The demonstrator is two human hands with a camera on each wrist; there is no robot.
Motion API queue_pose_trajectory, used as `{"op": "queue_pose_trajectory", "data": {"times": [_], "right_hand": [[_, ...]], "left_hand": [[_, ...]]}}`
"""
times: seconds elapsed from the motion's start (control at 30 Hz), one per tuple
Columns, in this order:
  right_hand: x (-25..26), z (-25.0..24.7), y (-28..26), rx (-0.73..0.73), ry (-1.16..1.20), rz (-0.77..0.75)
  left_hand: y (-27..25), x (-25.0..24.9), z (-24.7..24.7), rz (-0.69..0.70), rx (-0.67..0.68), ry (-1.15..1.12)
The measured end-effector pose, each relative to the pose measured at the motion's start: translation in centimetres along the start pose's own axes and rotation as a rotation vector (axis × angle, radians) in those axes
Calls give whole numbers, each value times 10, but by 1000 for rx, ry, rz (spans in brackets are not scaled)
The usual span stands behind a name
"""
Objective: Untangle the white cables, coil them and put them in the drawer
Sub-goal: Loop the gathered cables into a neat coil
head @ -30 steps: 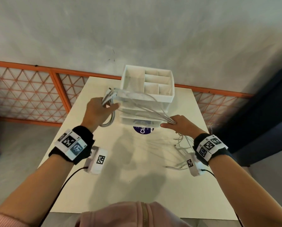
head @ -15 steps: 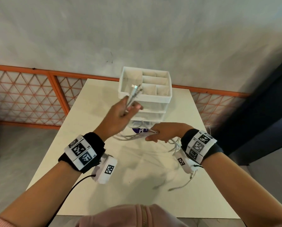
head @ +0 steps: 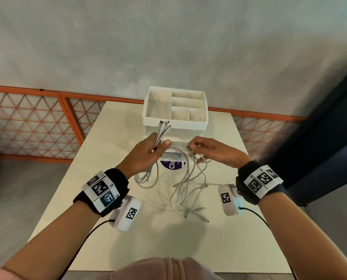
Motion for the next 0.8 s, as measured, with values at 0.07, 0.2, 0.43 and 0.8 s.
{"op": "queue_pose_trajectory", "data": {"times": [0.07, 0.2, 0.43, 0.8], "right_hand": [[-7, -8, -2, -37, 8, 0], [-23, -33, 1, -212, -74, 43], [-58, -73, -3, -466, -609, 107], [-93, -113, -17, -751, 100, 194]], "left_hand": [[3, -1, -13, 1, -70, -8], [8, -2, -32, 19, -141, -22], [9, -8, -43, 31, -236, 32], [8, -17, -48, 65, -247, 1]]}}
Point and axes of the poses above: each hand's wrist, its own y-axis towards the middle knuckle, its own z-axis out of the palm, x = y × z, the point moved 10 cm from there along y, towards the middle knuckle, and after that the axes turned 14 degrees about y, right-handed, at the moved point
